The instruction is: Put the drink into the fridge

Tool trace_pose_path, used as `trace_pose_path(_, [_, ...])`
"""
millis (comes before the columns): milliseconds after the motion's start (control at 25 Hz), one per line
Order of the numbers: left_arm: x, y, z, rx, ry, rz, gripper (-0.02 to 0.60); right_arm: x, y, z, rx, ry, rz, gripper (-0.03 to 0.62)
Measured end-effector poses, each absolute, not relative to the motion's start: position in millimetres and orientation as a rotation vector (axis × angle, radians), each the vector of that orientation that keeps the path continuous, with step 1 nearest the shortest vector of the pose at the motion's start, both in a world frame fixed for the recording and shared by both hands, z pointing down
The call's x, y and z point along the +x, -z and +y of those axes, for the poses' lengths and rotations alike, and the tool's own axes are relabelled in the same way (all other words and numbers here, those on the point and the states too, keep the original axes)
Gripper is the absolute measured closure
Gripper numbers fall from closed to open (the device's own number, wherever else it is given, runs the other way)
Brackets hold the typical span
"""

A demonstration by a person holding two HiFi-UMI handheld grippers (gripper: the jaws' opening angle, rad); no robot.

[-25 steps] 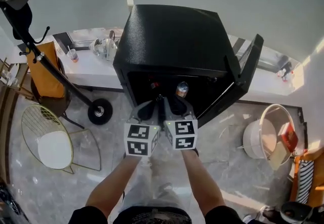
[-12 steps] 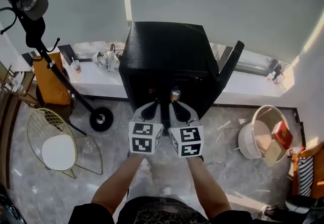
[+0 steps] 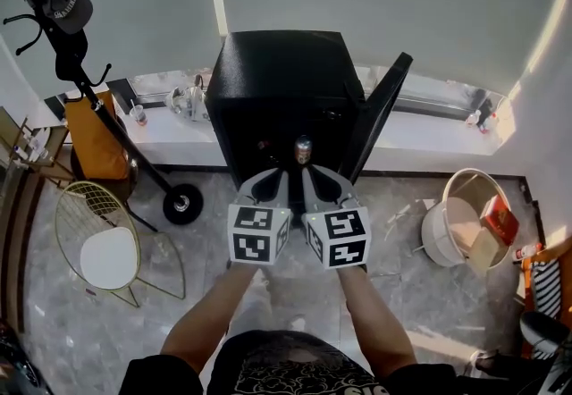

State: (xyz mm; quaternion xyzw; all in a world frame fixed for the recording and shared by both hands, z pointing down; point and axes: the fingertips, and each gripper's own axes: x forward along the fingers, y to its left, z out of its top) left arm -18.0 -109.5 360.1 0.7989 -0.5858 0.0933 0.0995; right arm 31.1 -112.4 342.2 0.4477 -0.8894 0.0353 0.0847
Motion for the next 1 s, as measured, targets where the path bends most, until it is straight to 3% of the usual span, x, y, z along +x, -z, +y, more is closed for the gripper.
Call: trace_pose_path(1000, [10,-362,-77,2.370,-0.304,-1.747,0.578,52,-347,-77,1.301,-0.095,-2.667,0.592])
